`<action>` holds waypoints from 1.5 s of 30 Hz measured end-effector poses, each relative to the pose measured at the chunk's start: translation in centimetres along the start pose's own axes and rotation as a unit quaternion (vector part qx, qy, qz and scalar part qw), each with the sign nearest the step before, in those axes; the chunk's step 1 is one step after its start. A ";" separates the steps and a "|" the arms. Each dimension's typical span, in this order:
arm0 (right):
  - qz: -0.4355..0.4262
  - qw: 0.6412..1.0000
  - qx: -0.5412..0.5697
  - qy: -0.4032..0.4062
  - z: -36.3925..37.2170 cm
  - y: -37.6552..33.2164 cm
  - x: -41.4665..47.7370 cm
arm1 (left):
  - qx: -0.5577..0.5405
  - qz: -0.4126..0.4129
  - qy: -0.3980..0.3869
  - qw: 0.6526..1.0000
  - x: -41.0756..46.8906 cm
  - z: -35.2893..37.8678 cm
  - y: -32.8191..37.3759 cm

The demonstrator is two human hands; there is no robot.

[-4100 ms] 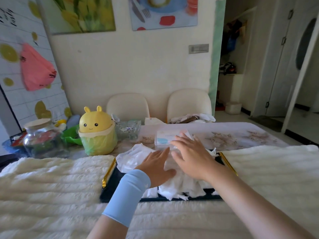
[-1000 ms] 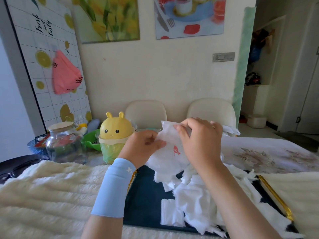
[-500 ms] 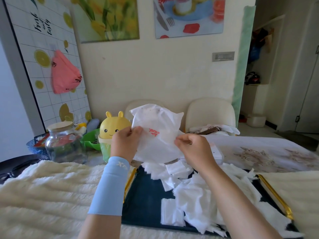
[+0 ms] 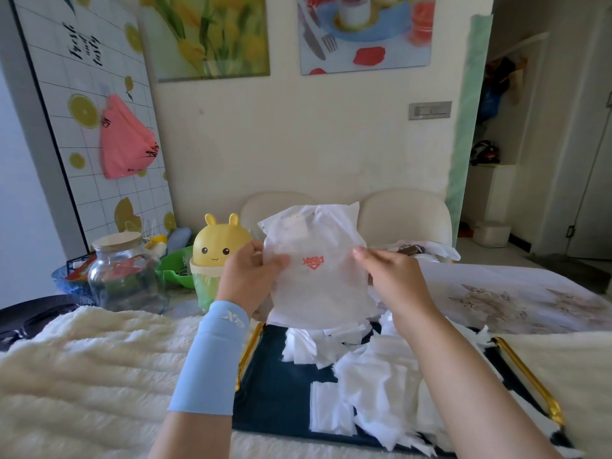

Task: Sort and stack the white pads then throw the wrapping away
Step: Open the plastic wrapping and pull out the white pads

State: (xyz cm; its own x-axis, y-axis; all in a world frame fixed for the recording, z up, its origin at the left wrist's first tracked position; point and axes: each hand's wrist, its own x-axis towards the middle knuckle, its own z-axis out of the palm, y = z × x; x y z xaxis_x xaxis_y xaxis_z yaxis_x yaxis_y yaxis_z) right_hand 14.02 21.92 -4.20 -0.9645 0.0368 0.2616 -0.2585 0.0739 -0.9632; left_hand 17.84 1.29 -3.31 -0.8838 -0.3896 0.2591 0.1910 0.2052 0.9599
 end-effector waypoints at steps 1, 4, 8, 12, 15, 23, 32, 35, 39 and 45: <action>0.001 1.000 0.008 -0.002 0.2 0.1 0.0 | -0.021 0.009 0.001 1.000 -0.2 0.3 0.2; -0.032 0.999 0.003 0.018 0.5 0.6 0.2 | -0.010 0.057 0.050 0.997 -0.7 1.0 0.6; -0.087 0.994 -0.047 0.056 0.4 0.8 0.1 | 0.042 0.043 0.091 0.994 -0.5 1.1 0.6; -0.112 0.984 -0.104 0.087 0.3 0.7 -0.1 | -0.008 0.019 0.079 0.997 -0.7 1.2 0.5; -0.188 0.973 -0.117 0.066 0.1 0.6 -0.4 | 0.027 0.027 0.096 0.995 -0.5 1.1 0.5; -0.178 0.968 -0.150 -0.098 -0.6 0.3 -0.1 | 0.025 0.057 0.013 0.998 -0.6 -0.4 0.2; -0.147 0.931 -0.322 -0.087 -1.6 0.3 0.2 | 0.282 0.094 -0.101 0.950 -0.3 -1.6 -0.2; -0.160 0.942 -0.281 -0.089 -1.5 0.5 0.5 | 0.219 0.101 -0.079 0.967 0.0 -1.6 -0.6; -0.100 0.979 -0.151 -0.089 -0.8 -0.1 0.5 | 0.113 0.056 -0.058 0.990 -0.3 -1.5 -0.9; -0.056 0.977 -0.192 -0.075 0.9 -0.5 2.9 | 0.023 0.057 -0.120 0.991 -0.1 -1.5 -1.6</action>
State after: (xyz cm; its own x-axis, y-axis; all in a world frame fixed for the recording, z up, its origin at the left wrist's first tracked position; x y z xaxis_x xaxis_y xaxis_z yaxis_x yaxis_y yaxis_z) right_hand 11.33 21.10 -2.99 -0.9360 -0.1364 0.3246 -0.3508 0.4389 -0.8272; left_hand 18.31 -0.32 -4.70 -0.9349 -0.1380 0.3269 0.2803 0.2776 0.9189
